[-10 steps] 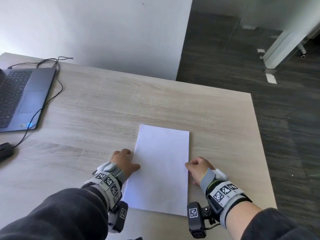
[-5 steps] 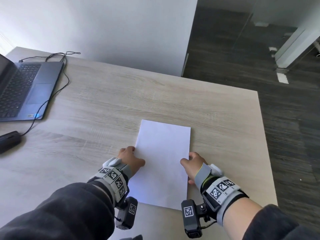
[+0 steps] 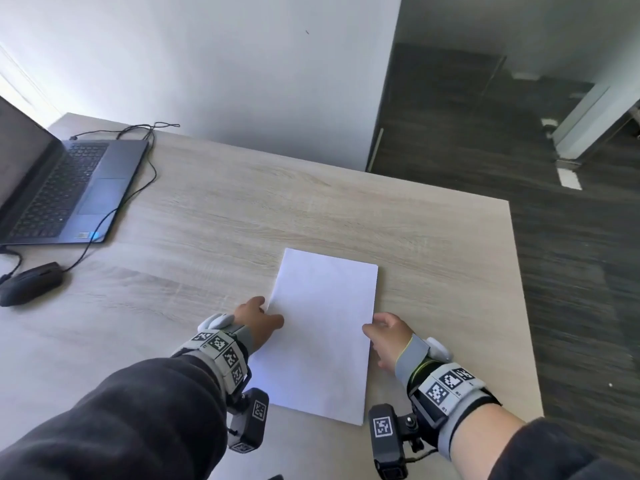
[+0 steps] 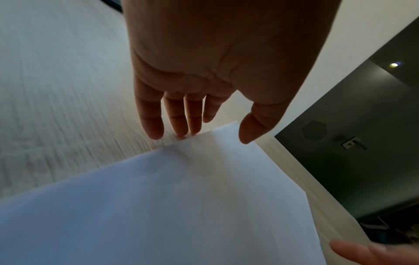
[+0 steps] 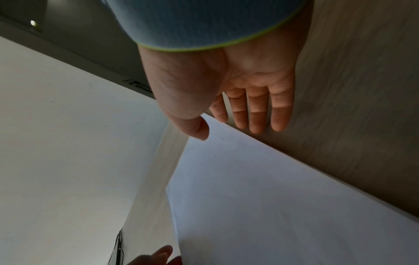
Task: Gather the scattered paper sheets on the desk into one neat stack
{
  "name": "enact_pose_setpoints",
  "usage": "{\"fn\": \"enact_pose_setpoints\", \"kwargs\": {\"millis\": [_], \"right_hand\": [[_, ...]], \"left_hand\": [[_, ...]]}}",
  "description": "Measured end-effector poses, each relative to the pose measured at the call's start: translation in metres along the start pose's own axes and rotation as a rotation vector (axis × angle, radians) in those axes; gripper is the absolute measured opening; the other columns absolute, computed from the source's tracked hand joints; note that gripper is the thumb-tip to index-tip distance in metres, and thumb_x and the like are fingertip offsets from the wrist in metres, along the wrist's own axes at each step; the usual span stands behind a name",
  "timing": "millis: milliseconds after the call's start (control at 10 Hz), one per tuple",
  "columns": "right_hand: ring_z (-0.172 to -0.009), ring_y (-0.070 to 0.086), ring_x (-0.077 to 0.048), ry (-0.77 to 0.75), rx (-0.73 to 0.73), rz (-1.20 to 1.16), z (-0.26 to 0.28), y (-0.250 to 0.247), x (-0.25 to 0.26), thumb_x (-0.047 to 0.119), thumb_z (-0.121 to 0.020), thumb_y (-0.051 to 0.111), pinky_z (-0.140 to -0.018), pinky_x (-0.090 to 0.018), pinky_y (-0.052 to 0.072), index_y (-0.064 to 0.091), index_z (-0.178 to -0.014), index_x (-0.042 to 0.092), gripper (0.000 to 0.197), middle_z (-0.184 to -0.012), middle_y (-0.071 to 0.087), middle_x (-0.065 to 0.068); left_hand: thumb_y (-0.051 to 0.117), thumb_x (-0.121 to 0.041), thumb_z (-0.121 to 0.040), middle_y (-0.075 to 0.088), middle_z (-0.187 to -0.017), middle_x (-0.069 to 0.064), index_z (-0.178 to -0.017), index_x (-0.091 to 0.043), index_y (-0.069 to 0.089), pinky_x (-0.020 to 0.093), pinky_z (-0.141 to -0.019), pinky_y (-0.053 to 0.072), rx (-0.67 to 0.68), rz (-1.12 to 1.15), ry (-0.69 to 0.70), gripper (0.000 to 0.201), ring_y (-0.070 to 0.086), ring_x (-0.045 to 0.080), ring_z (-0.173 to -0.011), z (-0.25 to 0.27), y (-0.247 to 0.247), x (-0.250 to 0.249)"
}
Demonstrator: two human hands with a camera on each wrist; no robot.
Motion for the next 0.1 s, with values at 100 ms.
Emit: {"fn": "enact_pose_setpoints", "kwargs": {"millis": [100], "right_hand": [[-0.066,0.054,-0.011,-0.096,-0.057,0.02,0.0062,-0.0066,0.0092,0.022,-0.087,0.058,-0.066,-0.025,0.045,0.058,-0.113,0.024,0.026,-0.091,0.062,0.003]], "left_hand": [[0.066,-0.046,-0.081,0.052,-0.147,0.003,-0.154,-0.024,0.035,0.036,-0.103,0.044,-0.011,0.065,0.045,0.082,0.056,0.024,-0.12,0.0073,-0.0092,-0.0043]]}}
Point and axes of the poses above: each hand's wrist, its own z-axis away from the middle knuckle, its own y-axis out of the palm, x = y × z, the point moved 1 cm from there along -z, towards the middle knuckle
